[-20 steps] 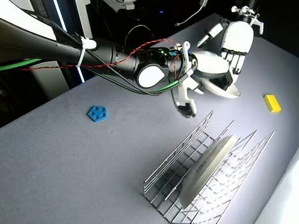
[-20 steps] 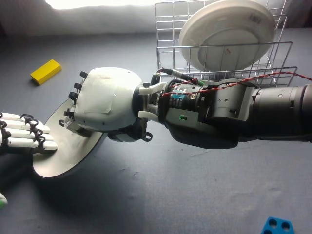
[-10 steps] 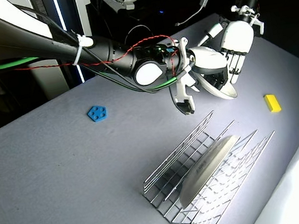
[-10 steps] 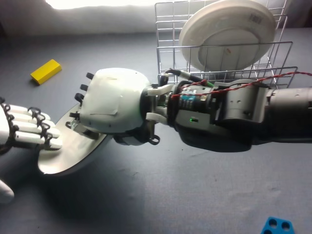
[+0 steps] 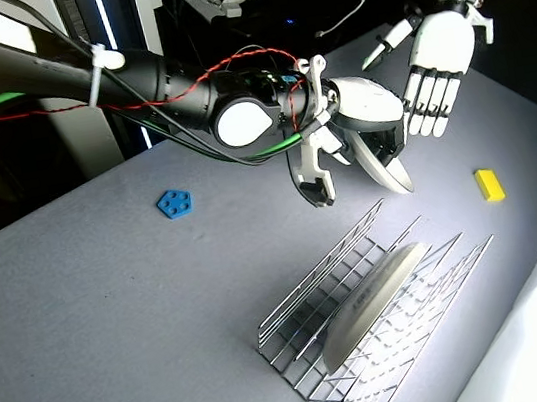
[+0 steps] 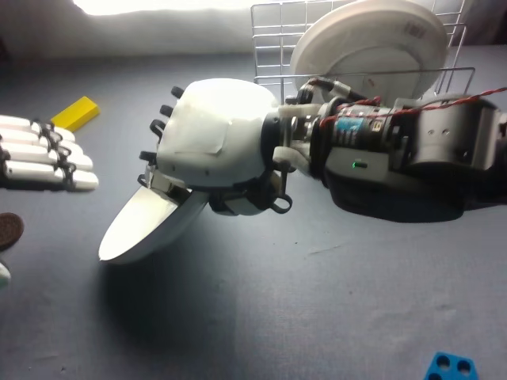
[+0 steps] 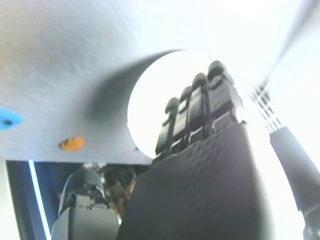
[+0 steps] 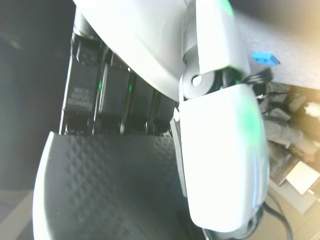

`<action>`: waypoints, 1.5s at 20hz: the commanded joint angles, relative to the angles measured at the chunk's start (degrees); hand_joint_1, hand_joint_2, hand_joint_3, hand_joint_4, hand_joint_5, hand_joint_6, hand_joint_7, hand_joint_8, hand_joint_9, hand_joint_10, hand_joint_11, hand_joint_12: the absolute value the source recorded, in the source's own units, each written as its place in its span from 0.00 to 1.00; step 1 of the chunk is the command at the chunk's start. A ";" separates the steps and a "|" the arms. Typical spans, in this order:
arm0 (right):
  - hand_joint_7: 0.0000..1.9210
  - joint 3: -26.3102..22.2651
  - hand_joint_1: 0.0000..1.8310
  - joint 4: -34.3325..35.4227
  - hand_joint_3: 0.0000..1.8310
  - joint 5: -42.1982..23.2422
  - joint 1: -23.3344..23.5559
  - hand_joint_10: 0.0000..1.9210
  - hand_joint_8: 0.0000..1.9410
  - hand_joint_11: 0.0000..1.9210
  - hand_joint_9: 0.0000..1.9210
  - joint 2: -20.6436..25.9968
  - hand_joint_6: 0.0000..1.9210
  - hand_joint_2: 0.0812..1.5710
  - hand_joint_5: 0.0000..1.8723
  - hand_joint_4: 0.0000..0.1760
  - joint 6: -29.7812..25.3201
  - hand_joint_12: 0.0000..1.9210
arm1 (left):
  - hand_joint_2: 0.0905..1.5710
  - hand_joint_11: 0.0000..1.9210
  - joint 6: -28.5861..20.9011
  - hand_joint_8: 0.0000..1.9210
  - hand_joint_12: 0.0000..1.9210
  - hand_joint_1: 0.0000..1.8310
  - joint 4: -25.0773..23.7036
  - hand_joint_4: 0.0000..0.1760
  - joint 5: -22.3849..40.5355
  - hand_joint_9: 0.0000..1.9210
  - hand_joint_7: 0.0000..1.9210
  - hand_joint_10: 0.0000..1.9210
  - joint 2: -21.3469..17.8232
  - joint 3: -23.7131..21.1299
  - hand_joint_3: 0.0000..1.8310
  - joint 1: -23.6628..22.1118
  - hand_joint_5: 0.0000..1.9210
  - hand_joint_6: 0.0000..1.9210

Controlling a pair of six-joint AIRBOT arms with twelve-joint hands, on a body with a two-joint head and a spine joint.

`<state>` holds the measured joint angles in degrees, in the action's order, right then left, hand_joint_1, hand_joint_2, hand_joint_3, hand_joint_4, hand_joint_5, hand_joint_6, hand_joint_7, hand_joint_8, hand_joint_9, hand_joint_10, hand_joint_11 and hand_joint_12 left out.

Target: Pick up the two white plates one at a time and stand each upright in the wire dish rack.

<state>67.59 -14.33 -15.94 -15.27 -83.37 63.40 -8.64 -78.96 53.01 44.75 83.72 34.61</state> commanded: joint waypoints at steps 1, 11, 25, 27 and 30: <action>0.54 -0.75 0.76 0.25 0.00 -6.61 1.34 0.52 0.46 0.51 0.55 0.56 0.53 0.68 0.47 0.00 -0.55 0.54 | 0.64 0.00 0.01 0.00 0.00 0.00 3.24 0.00 1.80 0.00 0.00 0.00 -0.98 -0.23 0.00 -0.90 0.02 0.01; 0.54 -3.97 0.76 0.22 0.00 2.90 6.24 0.52 0.45 0.50 0.54 3.70 0.52 0.67 0.50 0.00 -11.64 0.53 | 0.63 0.00 -2.92 0.00 0.00 0.00 3.13 0.00 2.76 0.00 0.00 0.00 -5.46 -1.27 0.00 -1.60 0.02 0.01; 0.56 -4.26 0.76 0.20 0.00 4.91 8.84 0.51 0.40 0.51 0.55 3.74 0.50 0.66 0.52 0.00 -16.26 0.53 | 0.64 0.00 -4.76 0.00 0.00 0.00 3.00 0.00 2.48 0.00 0.00 0.00 -5.11 0.75 0.00 -1.07 0.02 0.01; 0.55 -4.25 0.76 0.19 0.00 4.88 9.11 0.52 0.41 0.50 0.54 3.74 0.50 0.67 0.52 0.00 -16.26 0.54 | 0.63 0.00 -4.95 0.00 0.00 0.00 3.01 0.00 2.35 0.00 0.00 0.00 -4.95 1.38 0.00 -0.75 0.01 0.00; 0.56 -4.19 0.76 0.20 0.00 4.45 9.59 0.51 0.40 0.51 0.55 3.74 0.48 0.66 0.53 0.00 -16.66 0.53 | 0.63 0.00 -5.06 0.00 0.00 0.00 3.01 0.00 2.29 0.00 0.00 0.00 -5.06 1.58 0.00 -0.27 0.02 0.00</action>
<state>63.66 -14.33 -3.79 -6.92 -79.77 47.03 -13.54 -79.77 53.78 40.03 84.99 34.59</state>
